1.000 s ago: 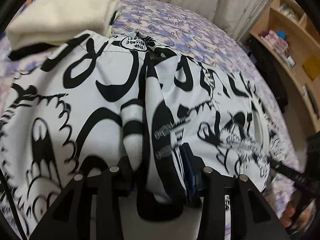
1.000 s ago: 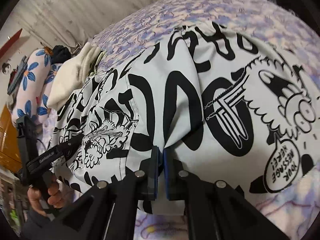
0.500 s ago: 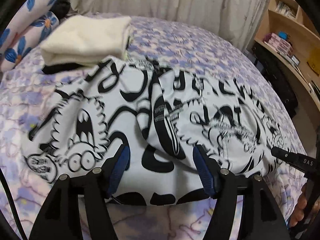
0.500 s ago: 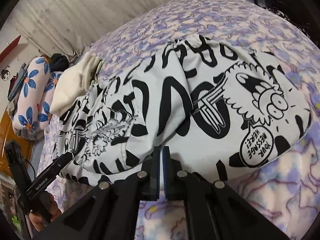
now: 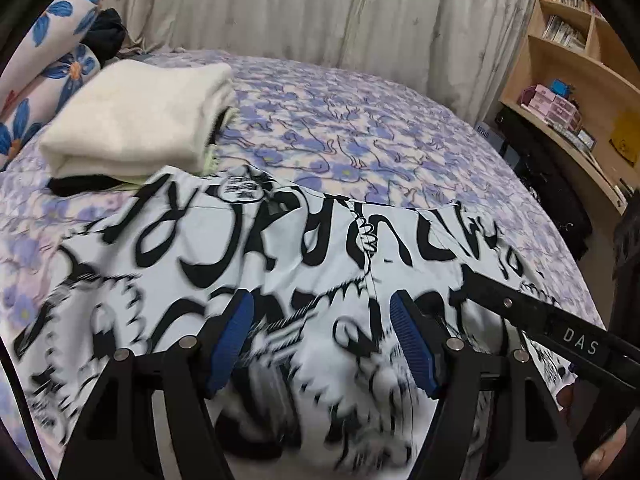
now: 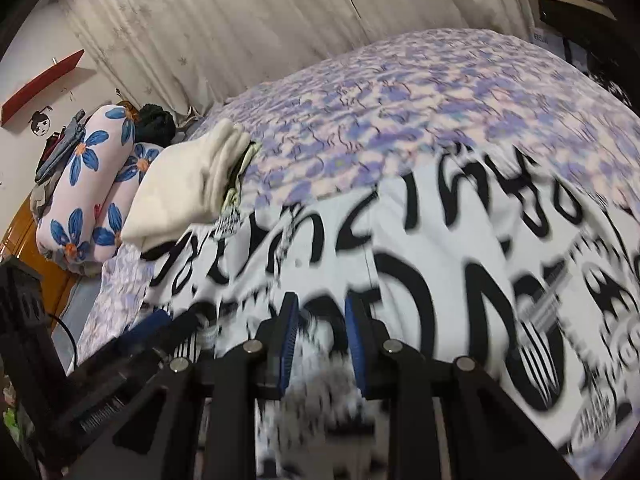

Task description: Fold large clothes

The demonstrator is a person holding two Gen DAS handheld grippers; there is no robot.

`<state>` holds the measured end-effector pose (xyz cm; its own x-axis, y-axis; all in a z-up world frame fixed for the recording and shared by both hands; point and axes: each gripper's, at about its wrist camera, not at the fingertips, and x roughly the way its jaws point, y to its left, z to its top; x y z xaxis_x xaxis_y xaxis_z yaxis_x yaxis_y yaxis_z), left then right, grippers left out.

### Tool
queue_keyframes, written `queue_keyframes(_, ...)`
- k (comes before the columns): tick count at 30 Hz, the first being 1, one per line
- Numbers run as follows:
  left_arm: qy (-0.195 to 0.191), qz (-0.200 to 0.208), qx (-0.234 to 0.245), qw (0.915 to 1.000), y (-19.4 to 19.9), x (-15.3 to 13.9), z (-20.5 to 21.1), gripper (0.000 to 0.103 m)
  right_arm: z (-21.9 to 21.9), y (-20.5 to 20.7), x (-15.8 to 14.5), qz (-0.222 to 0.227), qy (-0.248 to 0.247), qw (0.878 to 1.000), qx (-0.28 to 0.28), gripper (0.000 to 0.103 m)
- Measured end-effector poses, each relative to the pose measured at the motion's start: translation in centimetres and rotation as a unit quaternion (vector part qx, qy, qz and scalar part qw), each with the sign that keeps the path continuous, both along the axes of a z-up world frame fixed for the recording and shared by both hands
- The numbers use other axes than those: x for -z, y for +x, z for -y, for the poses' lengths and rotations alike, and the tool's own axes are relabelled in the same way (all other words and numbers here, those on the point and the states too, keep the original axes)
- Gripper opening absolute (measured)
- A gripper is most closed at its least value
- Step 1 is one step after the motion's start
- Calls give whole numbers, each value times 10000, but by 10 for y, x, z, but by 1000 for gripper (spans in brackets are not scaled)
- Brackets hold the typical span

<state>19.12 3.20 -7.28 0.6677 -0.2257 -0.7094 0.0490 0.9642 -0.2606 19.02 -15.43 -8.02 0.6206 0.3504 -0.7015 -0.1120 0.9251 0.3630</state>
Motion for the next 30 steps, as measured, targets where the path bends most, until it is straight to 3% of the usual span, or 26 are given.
queue_keyframes(5,66,-557,-232,9982,43,32,5,66,10,37,27,-351,-66,9993,138,22)
queue_keyframes(9,-27,-670,-387,9970,49,47,-8,65,35,40,35,-321,-72,9989,331,10)
queue_keyframes(12,-117,-642,-364,9972,44,48,-14,65,56,33,33,-329,-102,9978,567,9)
queue_keyframes(17,-6,-548,-261,9982,19,32,-13,65,64,11,19,-388,54,9981,467,14)
queue_keyframes(22,-237,-447,-50,9987,-16,16,-5,65,46,-21,5,-327,294,9990,58,21)
queue_keyframes(27,34,-575,144,9982,-35,22,13,65,23,-44,16,-455,-90,9988,-126,28)
queue_keyframes(30,324,-1000,133,9944,-40,43,20,65,16,-53,31,-607,-440,9970,-177,28)
